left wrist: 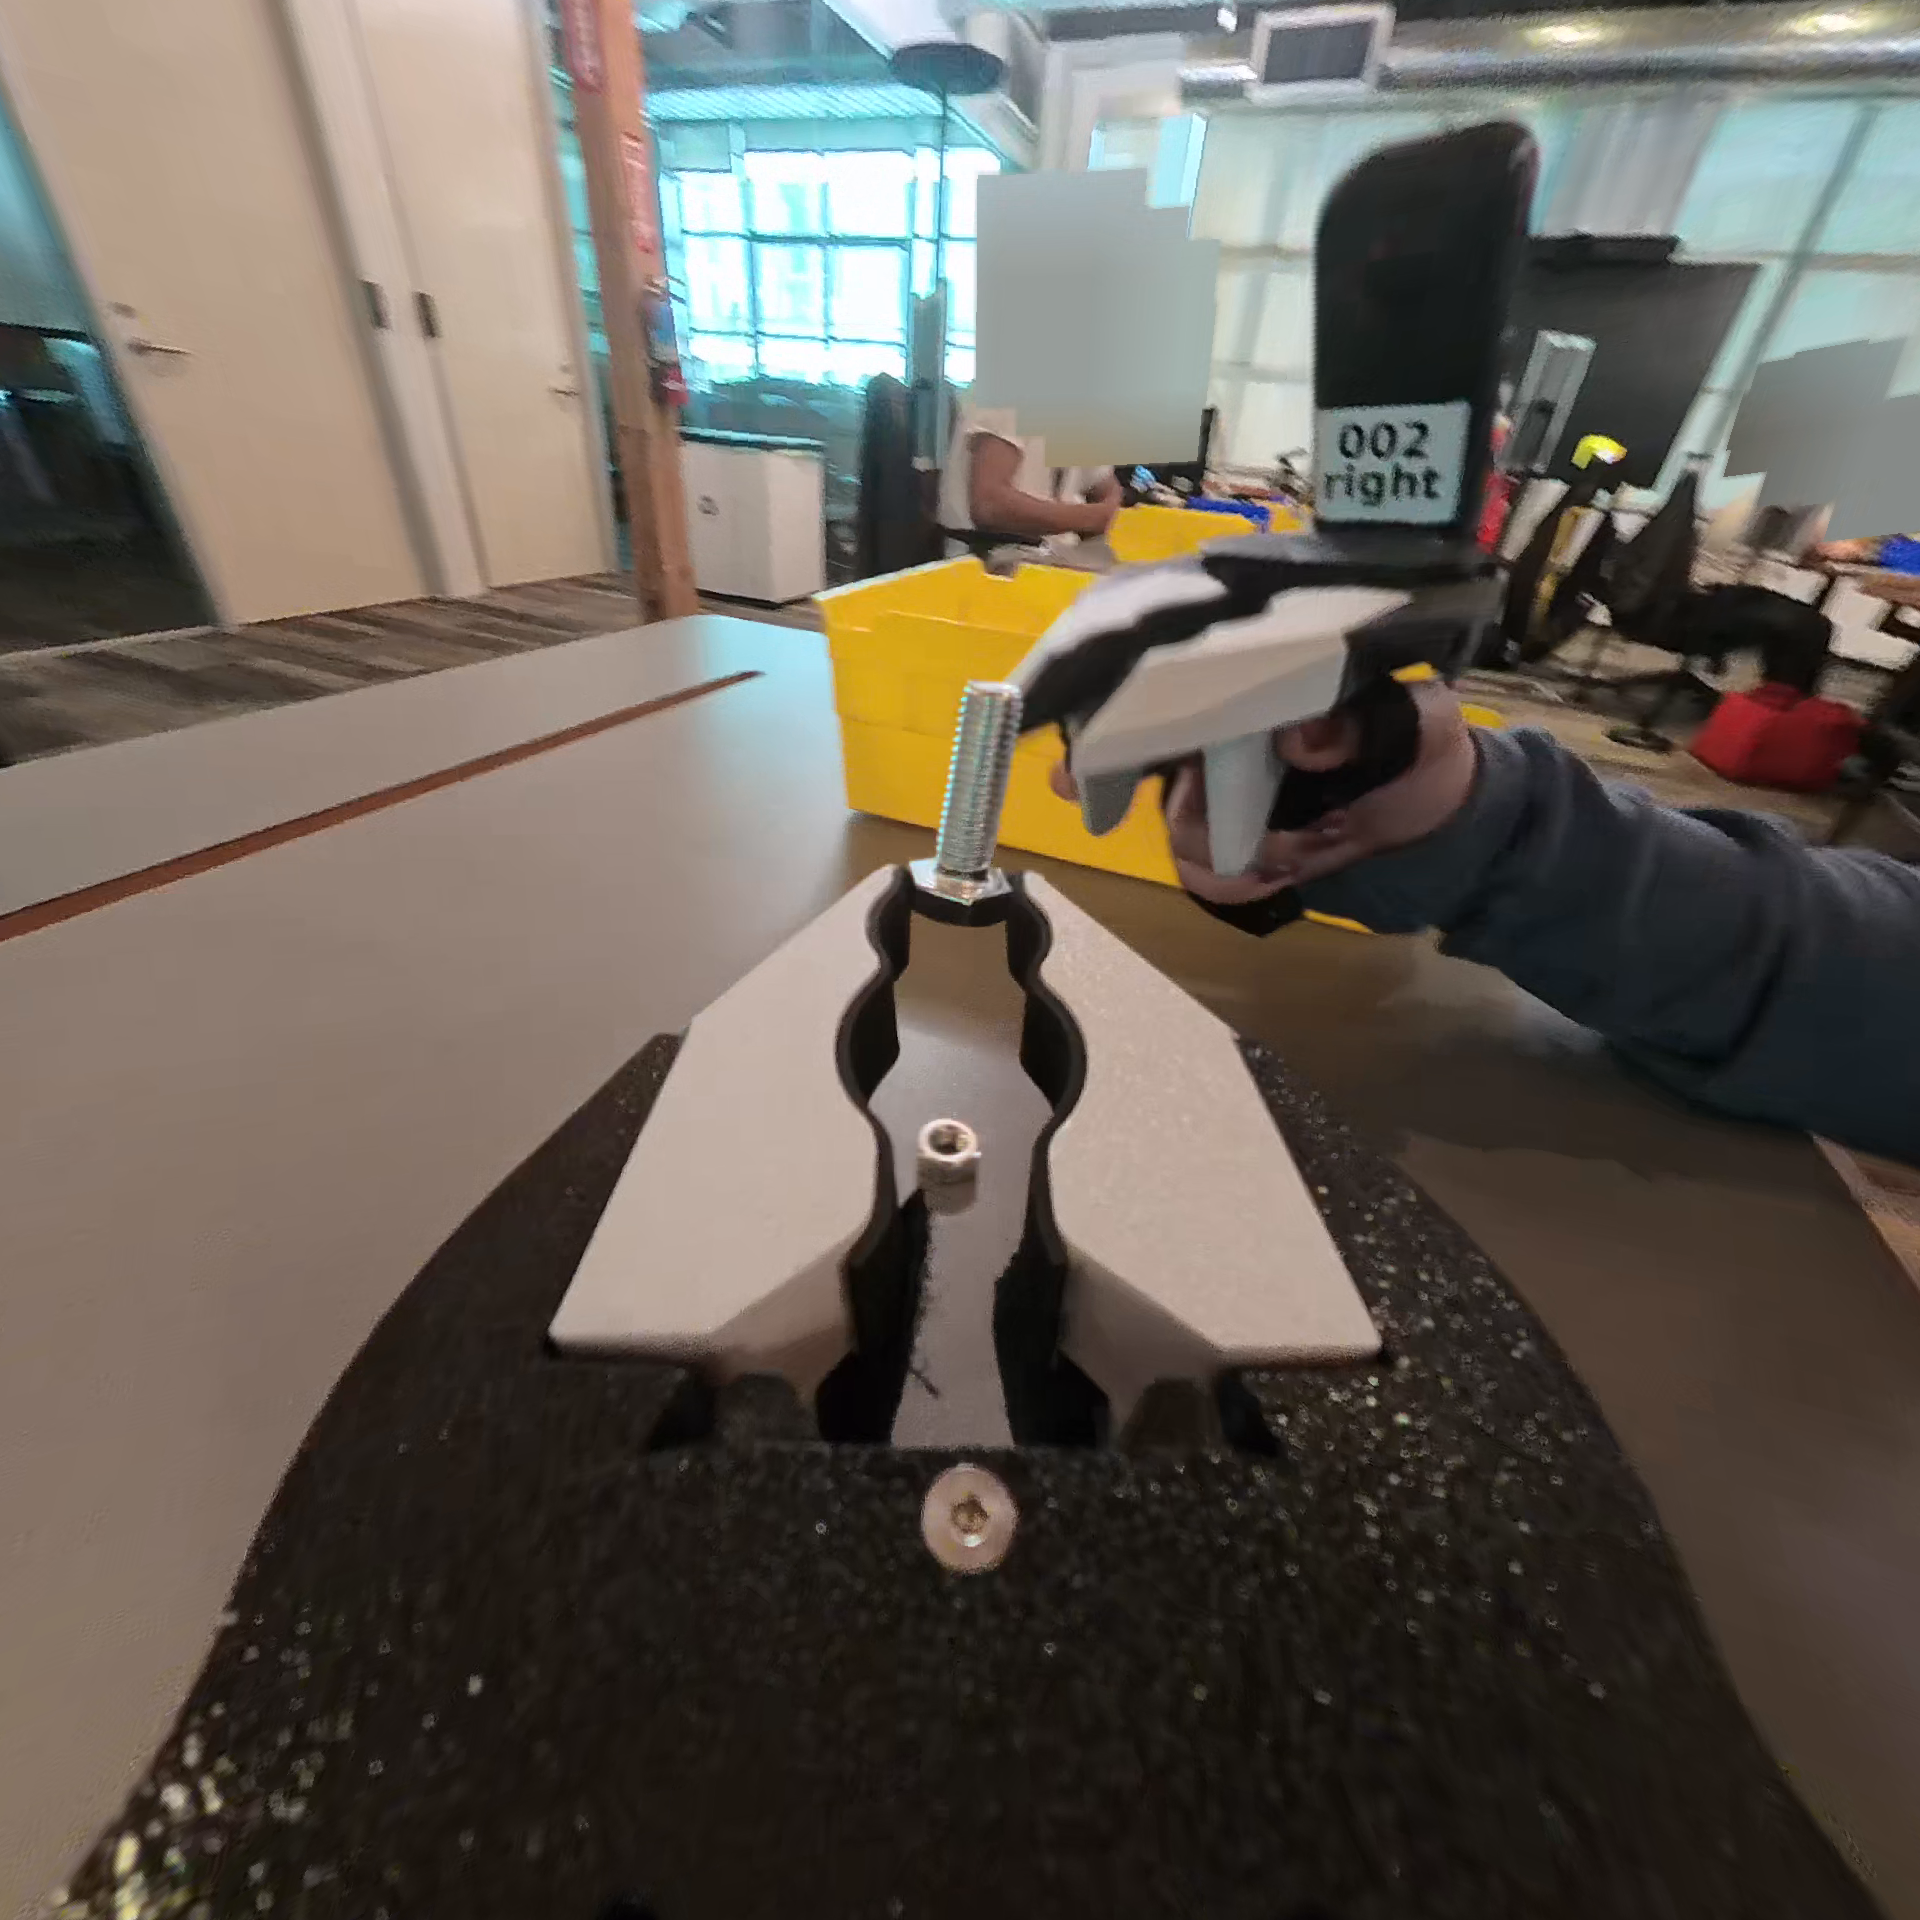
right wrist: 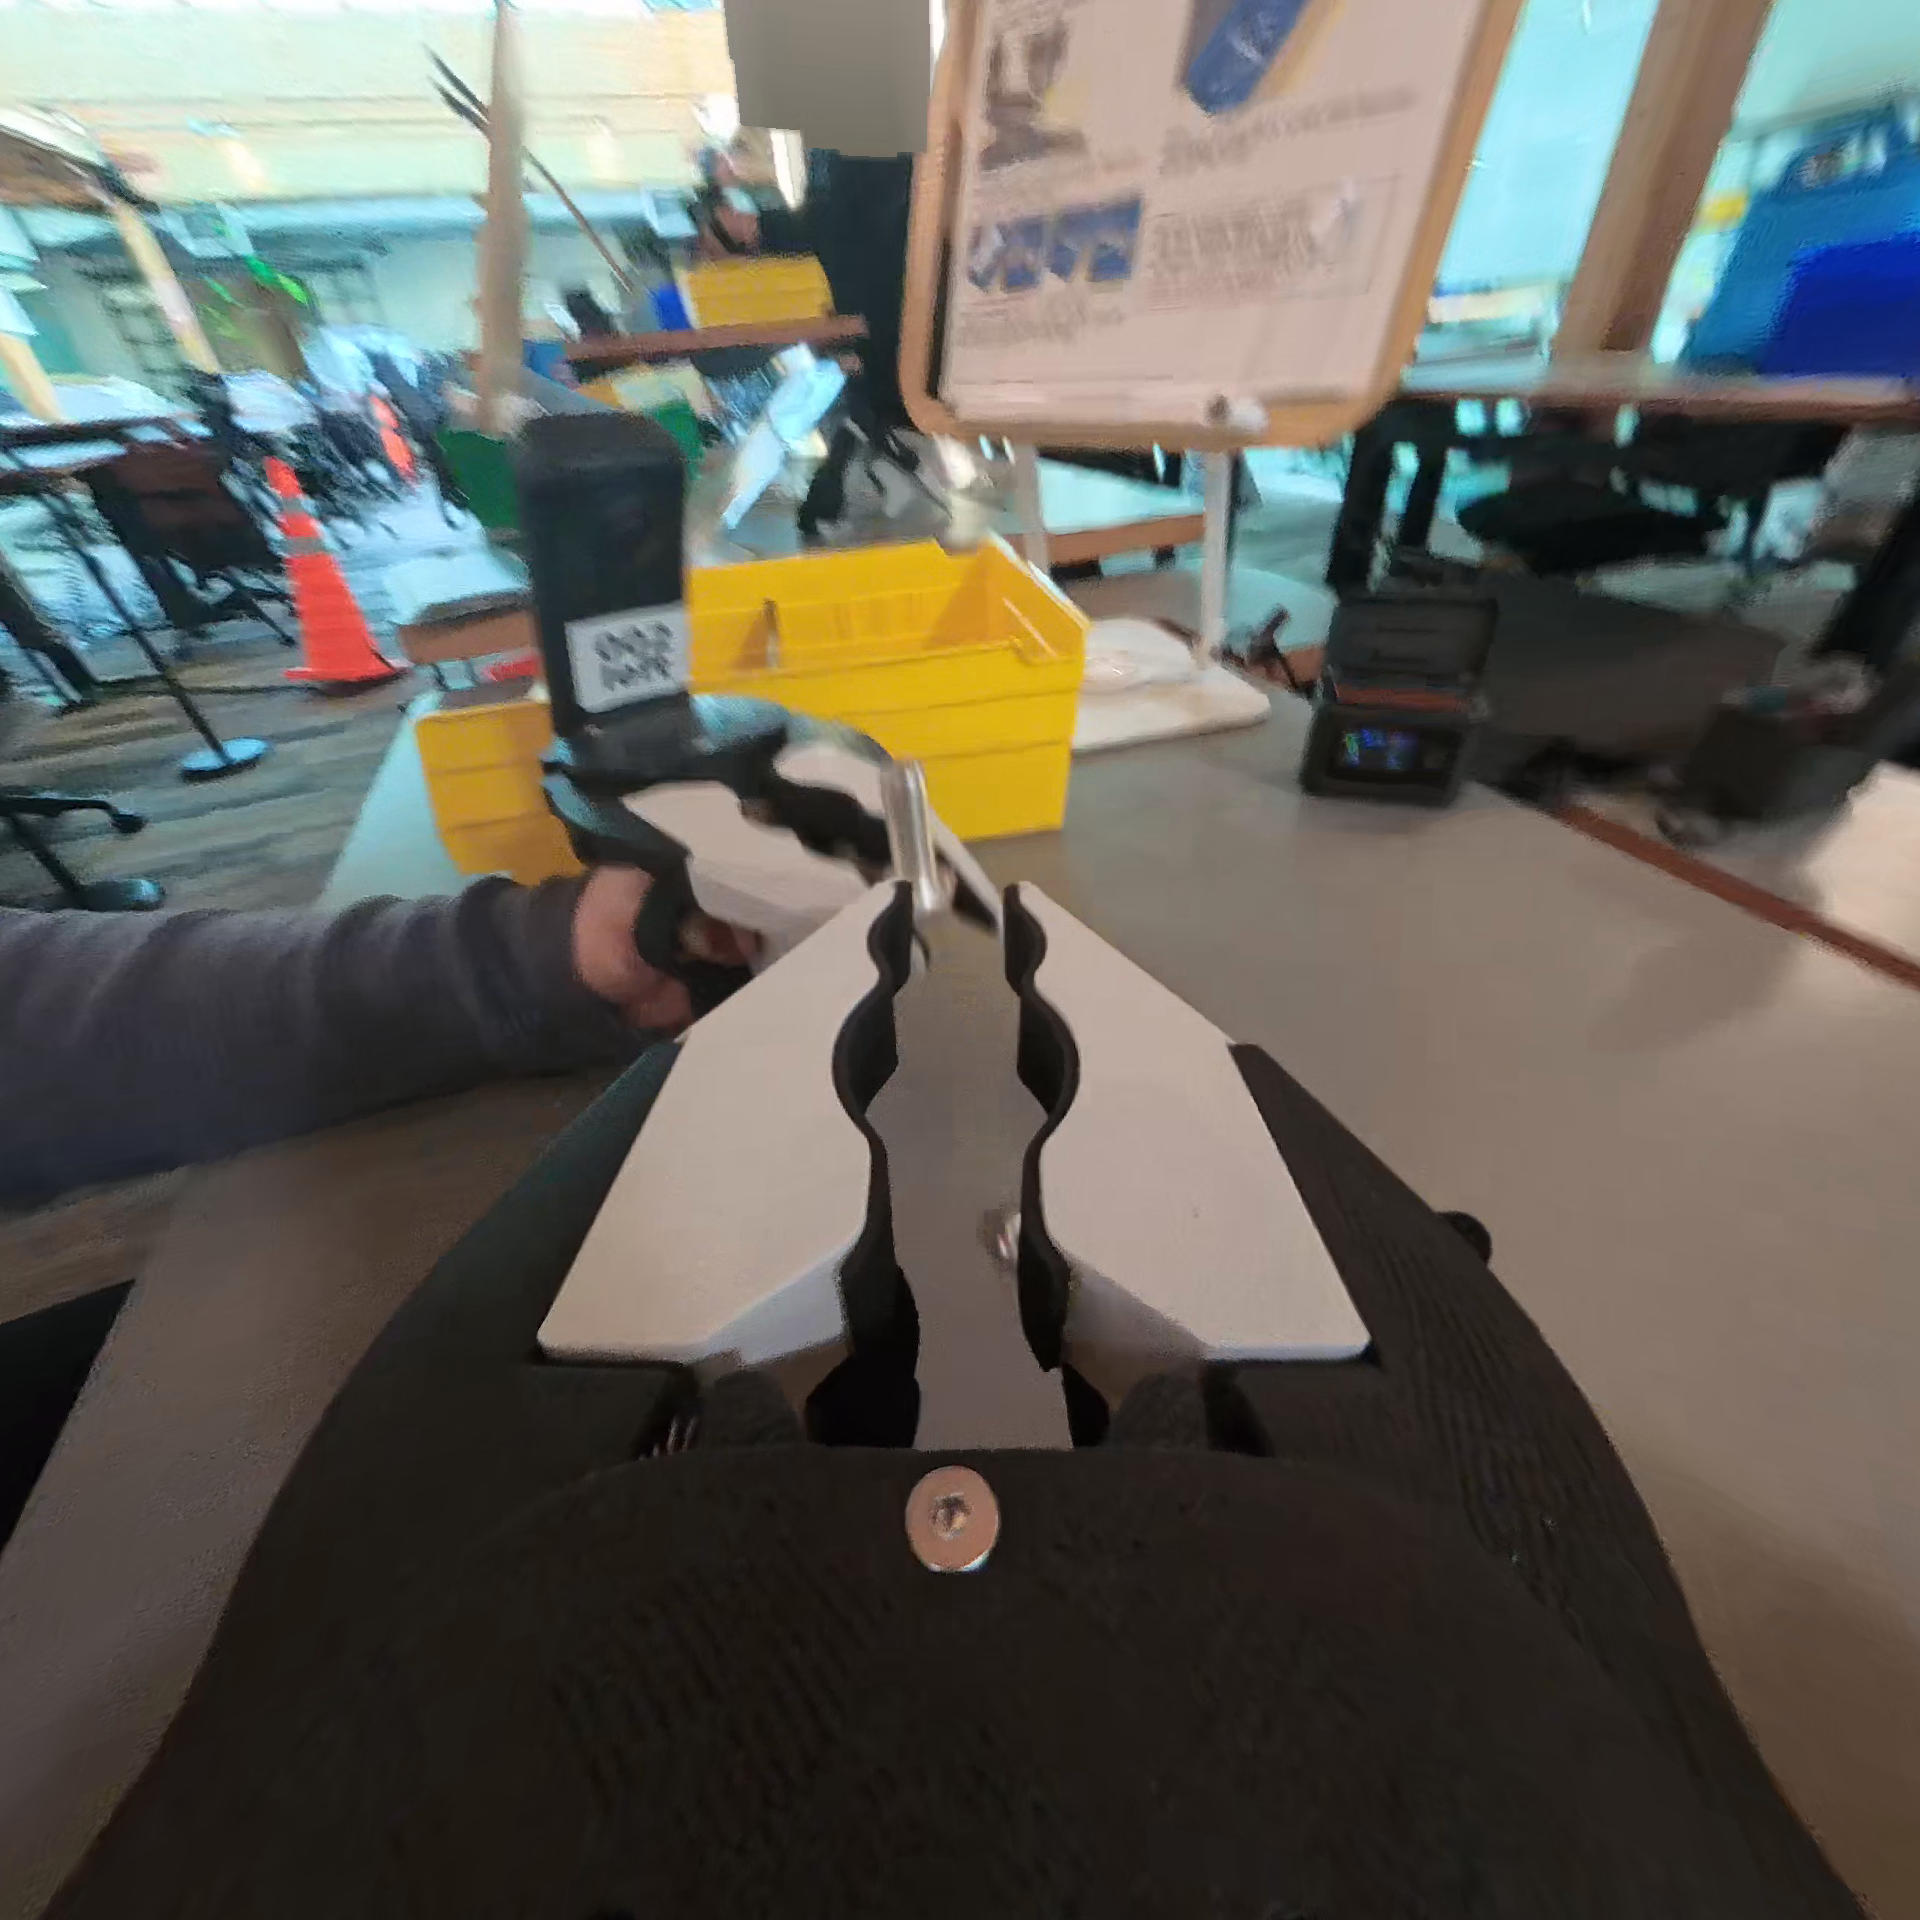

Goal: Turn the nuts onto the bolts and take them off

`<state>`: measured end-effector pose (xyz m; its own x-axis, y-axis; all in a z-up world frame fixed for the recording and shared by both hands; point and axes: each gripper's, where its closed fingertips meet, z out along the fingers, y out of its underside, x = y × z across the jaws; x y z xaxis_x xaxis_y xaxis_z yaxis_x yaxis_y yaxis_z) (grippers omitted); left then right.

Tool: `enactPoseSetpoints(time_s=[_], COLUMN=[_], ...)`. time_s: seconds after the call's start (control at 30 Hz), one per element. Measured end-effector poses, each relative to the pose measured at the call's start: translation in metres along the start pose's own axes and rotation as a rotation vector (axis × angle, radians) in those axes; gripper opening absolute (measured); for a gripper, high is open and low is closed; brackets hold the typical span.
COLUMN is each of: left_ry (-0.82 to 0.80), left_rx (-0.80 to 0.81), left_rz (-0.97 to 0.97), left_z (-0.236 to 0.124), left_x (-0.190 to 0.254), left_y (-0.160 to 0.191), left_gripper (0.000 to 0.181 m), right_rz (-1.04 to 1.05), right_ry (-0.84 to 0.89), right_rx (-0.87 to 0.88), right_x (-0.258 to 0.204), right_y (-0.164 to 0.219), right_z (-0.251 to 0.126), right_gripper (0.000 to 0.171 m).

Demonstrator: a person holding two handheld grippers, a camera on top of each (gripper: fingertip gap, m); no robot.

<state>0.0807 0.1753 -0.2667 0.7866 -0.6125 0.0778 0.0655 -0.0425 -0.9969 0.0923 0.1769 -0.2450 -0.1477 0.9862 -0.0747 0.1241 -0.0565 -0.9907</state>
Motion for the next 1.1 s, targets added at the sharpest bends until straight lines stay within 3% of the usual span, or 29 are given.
enactPoseSetpoints(time_s=[0.1,0.17,0.33,0.47,0.57,0.67,0.73,0.83,1.1], left_ry=[-0.082,-0.093,-0.065,-0.026,-0.006,0.041,0.077,0.142,0.282], left_rx=[0.069,0.092,0.092,0.092,0.073,0.059,0.035,-0.006,-0.047], left_rz=[-0.016,-0.021,-0.031,-0.041,-0.038,-0.042,-0.036,-0.018,-0.037], left_z=[-0.009,-0.012,-0.01,-0.006,-0.003,0.0,0.002,0.007,0.011], left_x=[-0.014,-0.015,-0.01,-0.004,-0.001,0.007,0.014,0.027,0.05], left_y=[-0.009,-0.012,-0.012,-0.012,-0.01,-0.008,-0.005,0.001,0.006], left_gripper=[0.017,0.017,0.017,0.016,0.017,0.017,0.017,0.017,0.017], right_rz=[-0.061,-0.092,-0.037,-0.012,-0.053,-0.083,-0.111,-0.207,-0.374], right_ry=[0.115,0.119,0.106,0.093,0.126,0.112,-0.001,-0.122,-0.267], right_rx=[-0.381,-0.546,-0.62,-0.631,-0.552,-0.301,-0.203,-0.277,-0.599], right_x=[0.017,0.015,0.012,0.014,0.019,0.012,-0.007,-0.028,-0.044], right_y=[0.06,0.092,0.112,0.118,0.09,0.018,-0.018,-0.033,-0.017], right_z=[0.001,0.005,0.016,0.018,0.012,0.001,-0.008,-0.015,-0.019], right_gripper=[0.019,0.023,0.03,0.016,0.016,0.016,0.016,0.015,0.016])
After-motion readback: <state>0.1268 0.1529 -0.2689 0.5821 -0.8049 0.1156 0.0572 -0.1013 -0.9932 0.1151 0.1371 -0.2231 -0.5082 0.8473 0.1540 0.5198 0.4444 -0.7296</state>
